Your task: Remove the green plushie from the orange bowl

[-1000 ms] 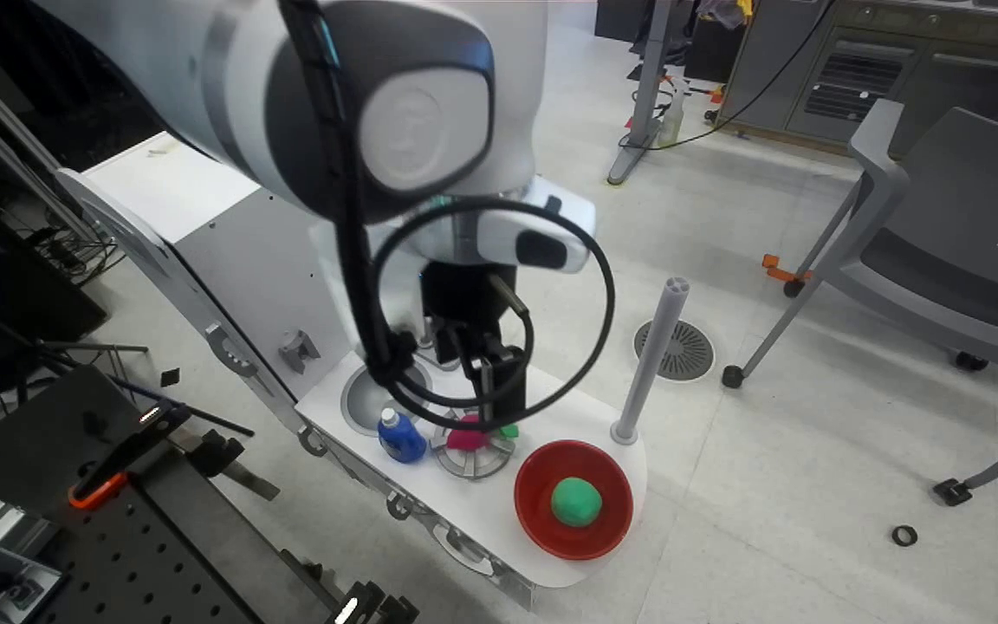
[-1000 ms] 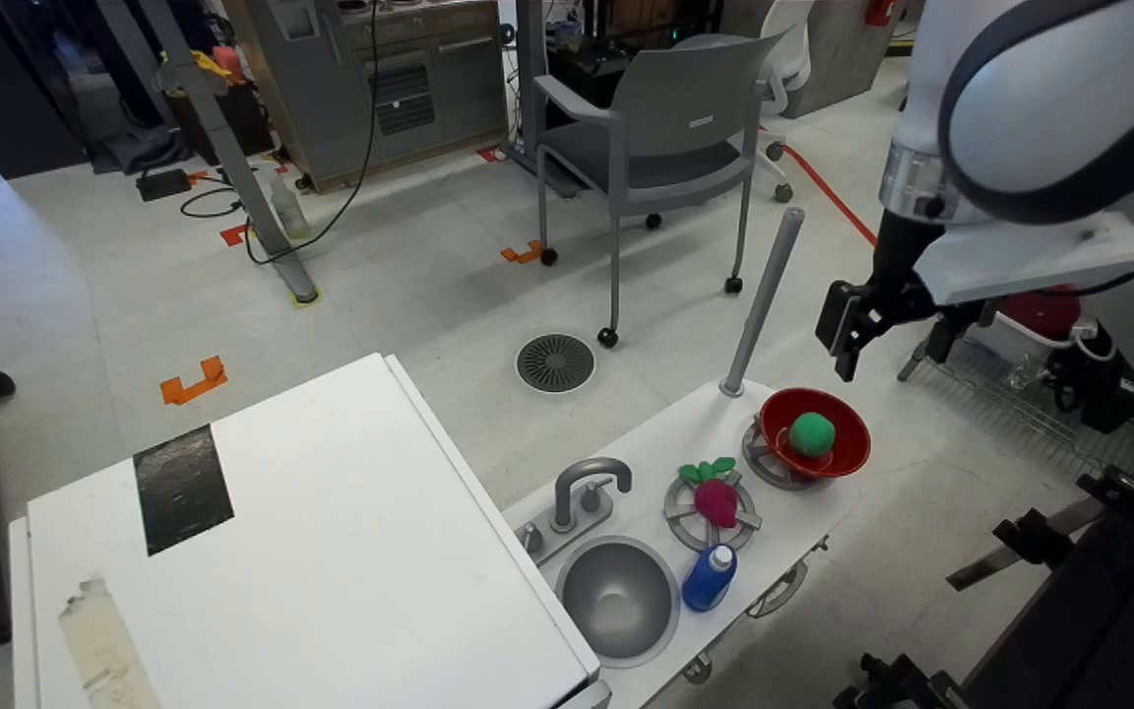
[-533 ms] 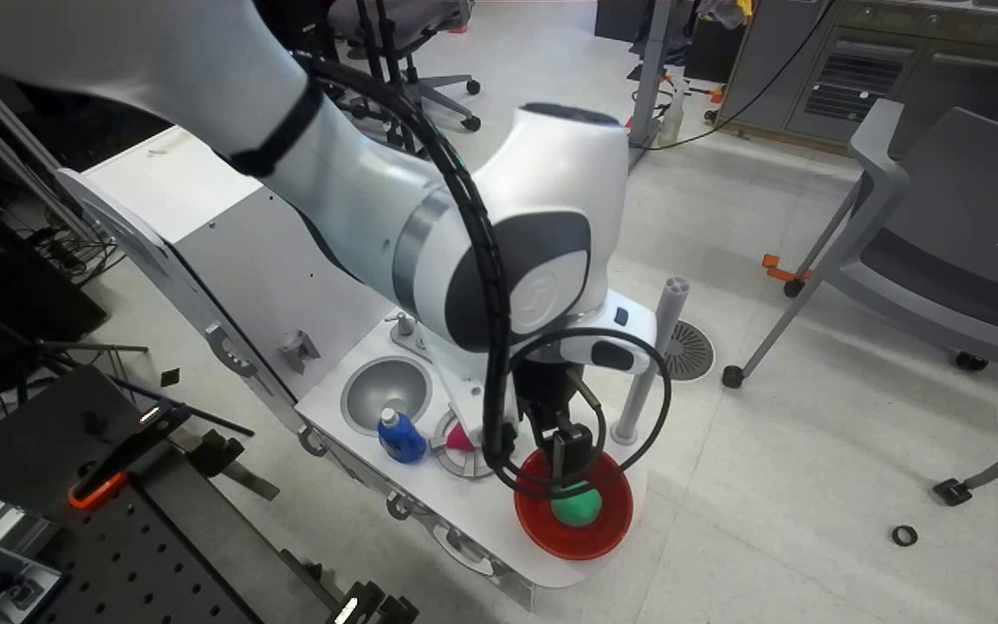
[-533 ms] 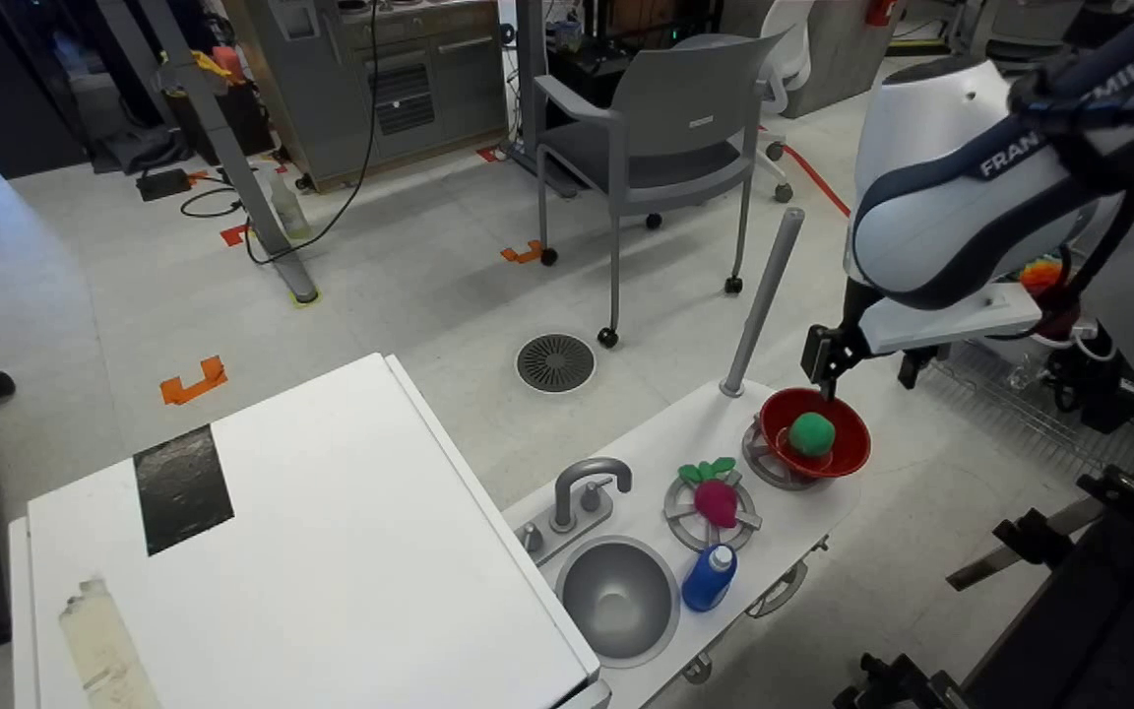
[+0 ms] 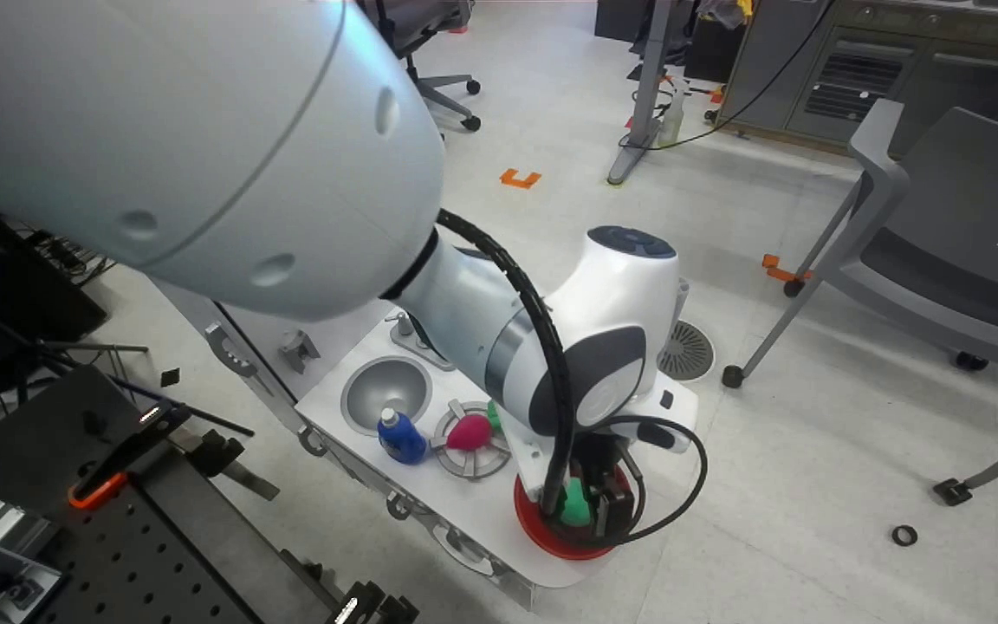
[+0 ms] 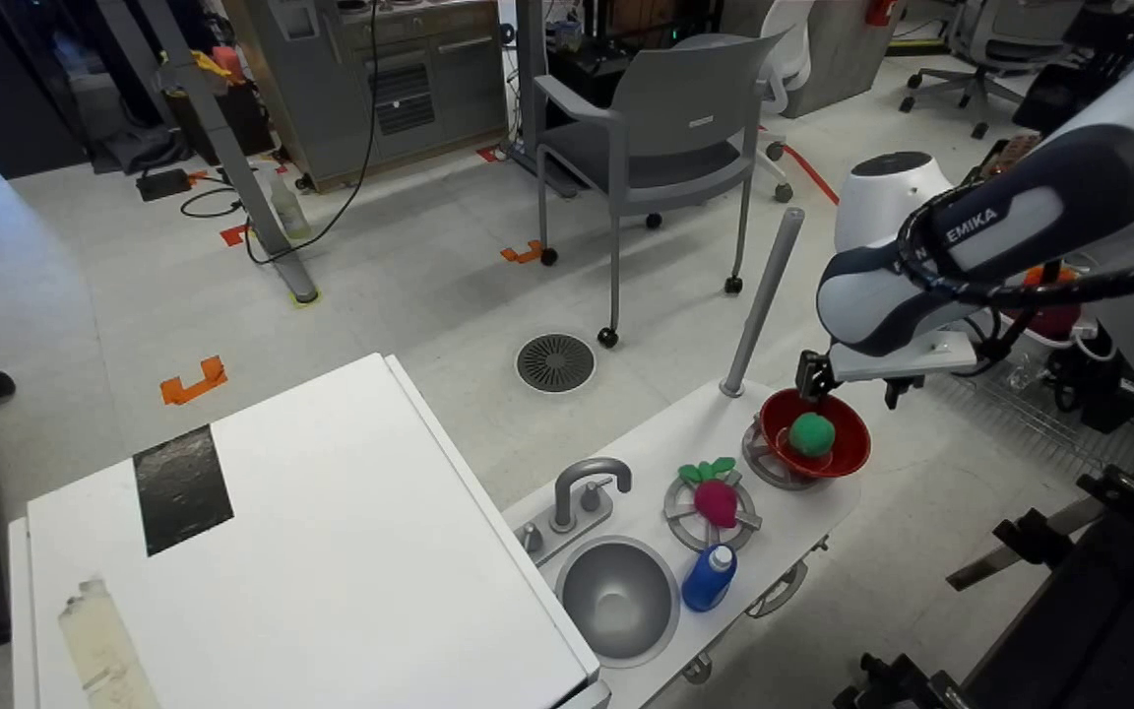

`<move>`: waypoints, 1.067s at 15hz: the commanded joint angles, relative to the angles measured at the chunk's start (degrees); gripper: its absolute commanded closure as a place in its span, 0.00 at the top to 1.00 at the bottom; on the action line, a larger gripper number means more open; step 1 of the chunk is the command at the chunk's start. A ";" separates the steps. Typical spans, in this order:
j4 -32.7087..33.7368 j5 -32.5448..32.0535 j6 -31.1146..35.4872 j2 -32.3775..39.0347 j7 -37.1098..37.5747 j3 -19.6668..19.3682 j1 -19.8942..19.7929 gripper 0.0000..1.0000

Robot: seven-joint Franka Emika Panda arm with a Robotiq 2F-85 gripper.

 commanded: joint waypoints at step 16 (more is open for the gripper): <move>16.93 1.27 -4.98 14.42 6.98 -0.52 0.77 0.34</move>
